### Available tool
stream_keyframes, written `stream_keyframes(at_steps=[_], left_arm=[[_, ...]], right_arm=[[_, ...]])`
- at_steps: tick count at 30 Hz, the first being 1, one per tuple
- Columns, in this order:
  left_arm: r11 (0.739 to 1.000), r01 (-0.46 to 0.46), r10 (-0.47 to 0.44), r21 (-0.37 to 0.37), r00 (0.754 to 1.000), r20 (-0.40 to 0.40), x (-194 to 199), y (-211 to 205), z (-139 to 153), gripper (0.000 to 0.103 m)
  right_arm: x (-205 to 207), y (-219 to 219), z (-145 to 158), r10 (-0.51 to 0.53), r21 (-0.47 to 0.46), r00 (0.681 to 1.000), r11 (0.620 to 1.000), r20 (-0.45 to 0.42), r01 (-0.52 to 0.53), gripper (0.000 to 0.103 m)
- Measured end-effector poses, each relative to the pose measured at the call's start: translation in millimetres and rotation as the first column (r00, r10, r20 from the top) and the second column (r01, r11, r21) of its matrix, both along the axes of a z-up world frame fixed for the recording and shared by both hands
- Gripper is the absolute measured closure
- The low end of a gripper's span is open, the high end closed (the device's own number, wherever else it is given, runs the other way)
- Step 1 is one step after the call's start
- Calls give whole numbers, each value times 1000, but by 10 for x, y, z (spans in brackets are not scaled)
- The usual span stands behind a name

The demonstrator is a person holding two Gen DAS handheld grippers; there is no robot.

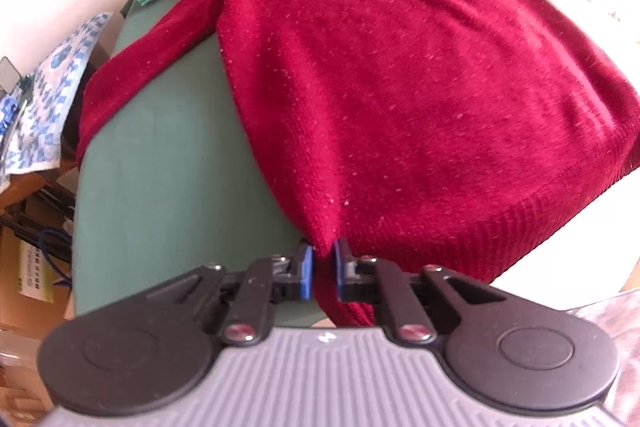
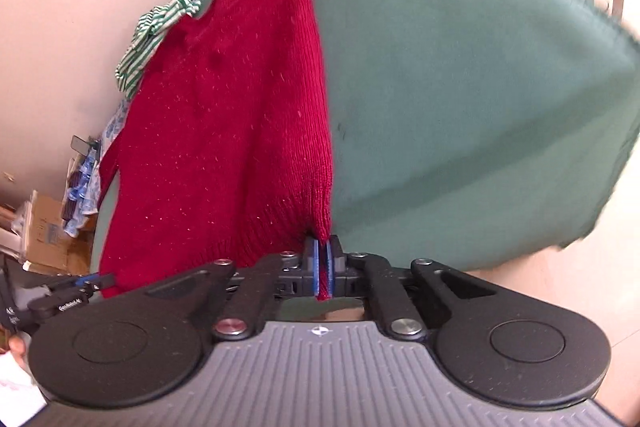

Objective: Fold clothes

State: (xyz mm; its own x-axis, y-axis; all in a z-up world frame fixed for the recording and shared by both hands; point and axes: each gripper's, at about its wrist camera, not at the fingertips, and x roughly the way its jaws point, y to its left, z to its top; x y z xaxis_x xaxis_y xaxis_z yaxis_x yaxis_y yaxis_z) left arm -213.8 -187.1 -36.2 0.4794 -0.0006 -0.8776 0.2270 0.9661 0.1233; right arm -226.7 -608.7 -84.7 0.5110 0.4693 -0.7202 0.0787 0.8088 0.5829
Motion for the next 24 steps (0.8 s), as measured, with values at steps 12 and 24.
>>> stream_keyframes(at_steps=[12, 24], left_arm=[[1000, 5, -6, 20, 996, 87, -5, 434, 371, 65], [1000, -13, 16, -19, 986, 164, 1815, 34, -99, 71]], right_arm=[[362, 257, 537, 133, -392, 986, 916, 96, -85, 54], [1437, 560, 258, 89, -282, 992, 958, 86, -61, 78]])
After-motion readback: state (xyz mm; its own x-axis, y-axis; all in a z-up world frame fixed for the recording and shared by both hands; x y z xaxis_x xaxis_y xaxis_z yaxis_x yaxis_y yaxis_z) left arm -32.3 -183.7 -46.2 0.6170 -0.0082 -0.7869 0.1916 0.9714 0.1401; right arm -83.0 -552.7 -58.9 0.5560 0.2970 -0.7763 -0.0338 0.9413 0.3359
